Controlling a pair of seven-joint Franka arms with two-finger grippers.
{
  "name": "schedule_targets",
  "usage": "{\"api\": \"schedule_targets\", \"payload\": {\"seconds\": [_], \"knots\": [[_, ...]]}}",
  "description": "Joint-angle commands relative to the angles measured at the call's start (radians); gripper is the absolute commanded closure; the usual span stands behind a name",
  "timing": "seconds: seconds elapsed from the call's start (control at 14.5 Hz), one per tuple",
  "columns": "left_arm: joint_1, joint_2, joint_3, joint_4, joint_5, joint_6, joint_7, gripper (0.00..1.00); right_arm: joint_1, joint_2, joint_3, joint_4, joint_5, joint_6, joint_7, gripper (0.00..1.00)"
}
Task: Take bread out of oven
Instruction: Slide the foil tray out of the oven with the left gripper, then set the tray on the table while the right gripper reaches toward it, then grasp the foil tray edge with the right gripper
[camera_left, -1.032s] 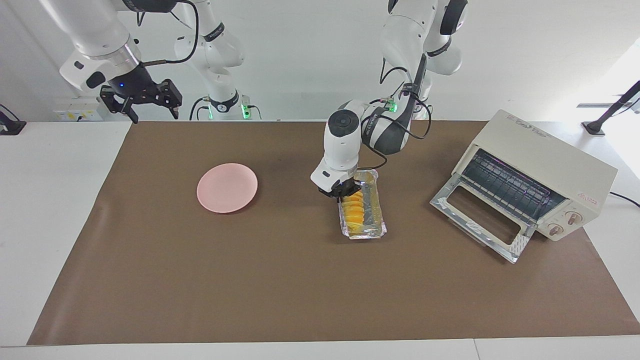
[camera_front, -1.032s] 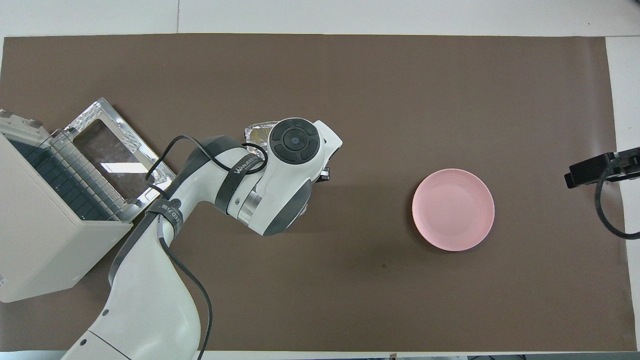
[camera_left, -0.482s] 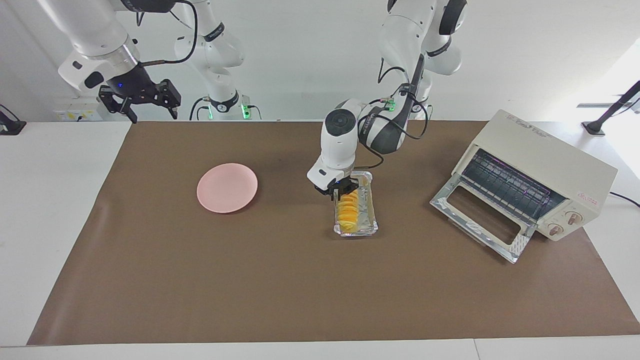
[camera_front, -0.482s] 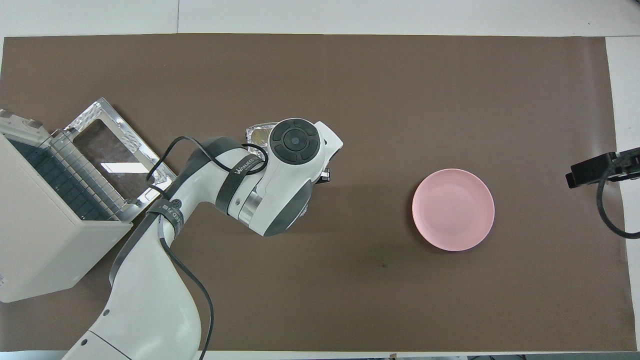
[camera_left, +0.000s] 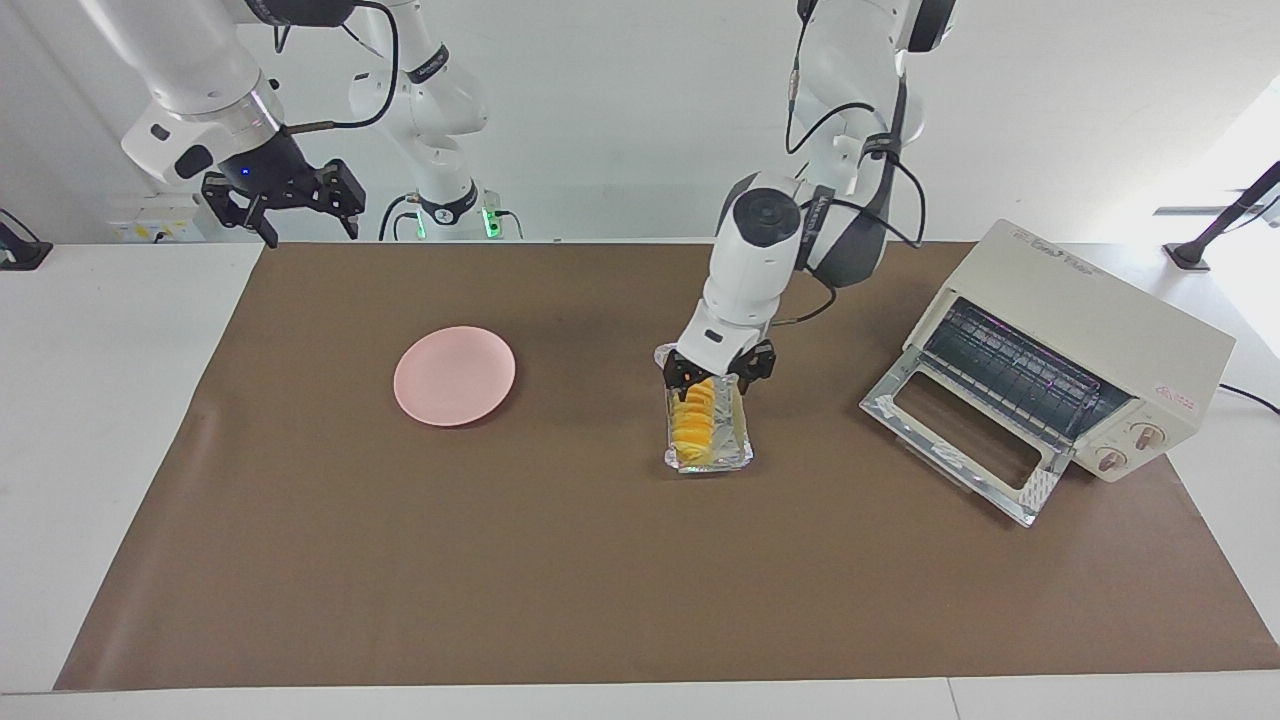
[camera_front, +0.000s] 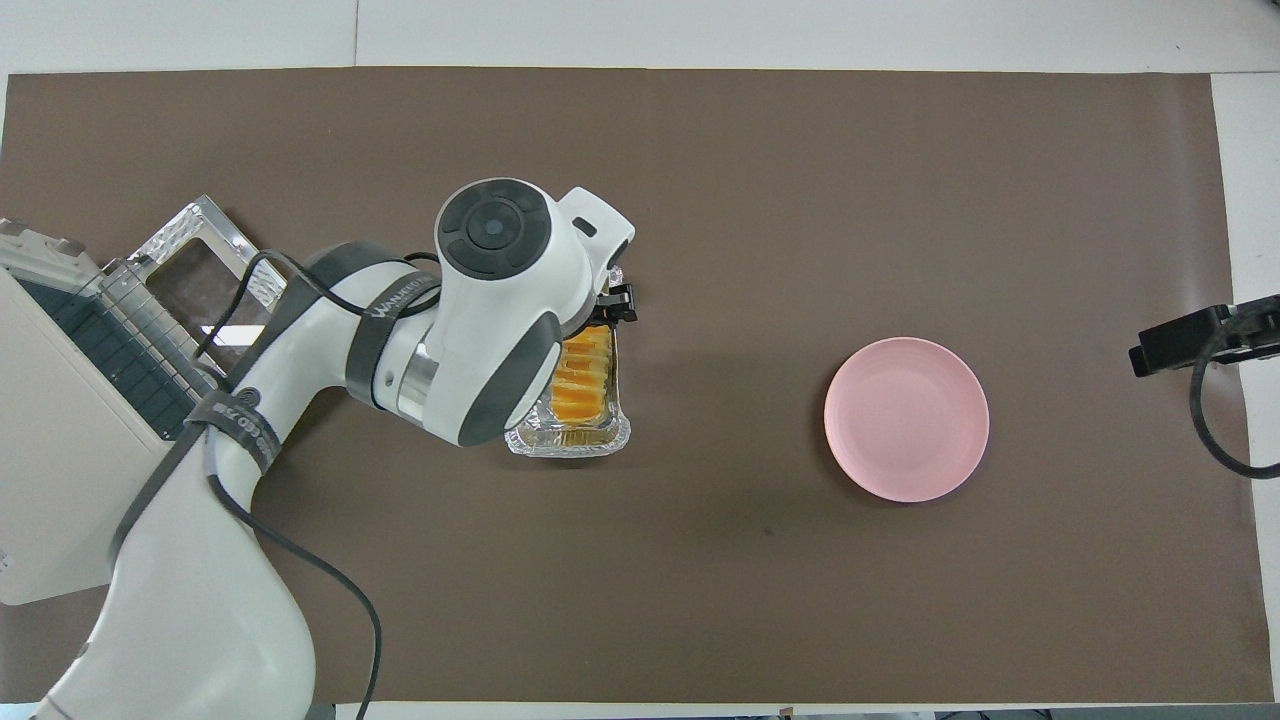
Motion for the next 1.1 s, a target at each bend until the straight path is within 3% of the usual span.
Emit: {"api": "schedule_targets", "payload": {"seconds": [0.0,0.21,0.48,0.76,0.96,1.03], "knots": [[0.100,-0.082,-0.004,-0.014,-0.024,-0.115,0.014,0.00,0.040,-0.027,0.006,-0.092,0.014,0.100,0.030,0.00],[0.209,-0.154,-0.004,-0.014,-0.021,-0.227,0.118,0.00,0.153,0.008,0.006,-0.126,0.014,0.196,0.173,0.00],[0.352,-0.254,-0.002,-0.018,-0.012,-0.416,0.276,0.00,0.315,0.179,0.006,-0.098,0.020,0.365,0.352,0.00],[0.363,-0.302,0.002,-0.035,0.056,-0.554,0.377,0.00,0.478,0.385,0.005,0.001,0.011,0.474,0.586,0.00],[0.374,-0.334,0.001,-0.058,0.060,-0.580,0.377,0.00,0.550,0.624,0.000,0.223,-0.003,0.482,0.708,0.00],[0.374,-0.341,-0.001,-0.076,0.060,-0.579,0.379,0.00,0.563,0.675,0.002,0.248,0.000,0.550,0.738,0.00]]}}
